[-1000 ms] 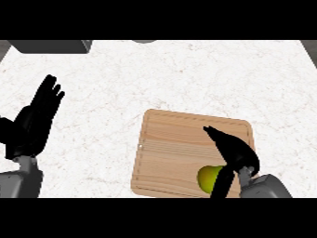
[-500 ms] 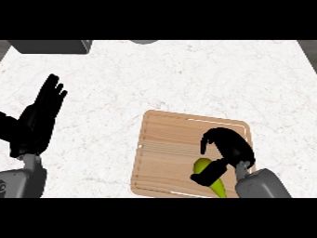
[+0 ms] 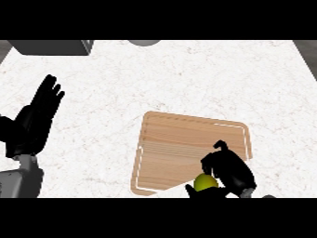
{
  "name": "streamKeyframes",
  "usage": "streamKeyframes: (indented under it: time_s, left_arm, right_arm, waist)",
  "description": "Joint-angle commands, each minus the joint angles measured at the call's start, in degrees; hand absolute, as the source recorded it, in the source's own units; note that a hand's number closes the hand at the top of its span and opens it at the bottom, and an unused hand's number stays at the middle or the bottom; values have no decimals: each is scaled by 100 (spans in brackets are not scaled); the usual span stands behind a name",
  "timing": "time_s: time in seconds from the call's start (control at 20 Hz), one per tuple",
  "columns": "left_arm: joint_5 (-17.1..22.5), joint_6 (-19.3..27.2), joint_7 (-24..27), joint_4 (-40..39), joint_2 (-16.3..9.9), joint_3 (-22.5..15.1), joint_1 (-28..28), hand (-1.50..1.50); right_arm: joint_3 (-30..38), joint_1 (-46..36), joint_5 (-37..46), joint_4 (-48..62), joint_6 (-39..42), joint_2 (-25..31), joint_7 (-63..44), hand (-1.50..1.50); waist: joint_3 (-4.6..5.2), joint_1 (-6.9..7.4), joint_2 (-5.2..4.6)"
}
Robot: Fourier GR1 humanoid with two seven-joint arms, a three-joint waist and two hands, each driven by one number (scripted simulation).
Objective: Pick the pear from the cutting board and place it in the pan
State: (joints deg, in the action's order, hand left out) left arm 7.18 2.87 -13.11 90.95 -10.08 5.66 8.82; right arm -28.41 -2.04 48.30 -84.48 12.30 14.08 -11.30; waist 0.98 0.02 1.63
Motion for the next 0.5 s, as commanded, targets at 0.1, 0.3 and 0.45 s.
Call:
streamKeyframes:
  time_s: [0.1,0.3,0.45]
  left_arm:
    - [5,-11,-10,-23,27,-31,6,0]
    - [24,-15,-29,-64,52,-35,-40,0]
    - [23,0,-43,-72,36,-9,-45,0]
  right_arm:
    - [-1152,604,644,105,-186,506,976,150]
    - [-1472,792,1047,-189,-821,826,1517,150]
    - [-1713,947,1300,-380,-1358,1025,1950,150]
  waist:
    - [-207,169,-82]
    - [-247,91,43]
    - [-283,0,150]
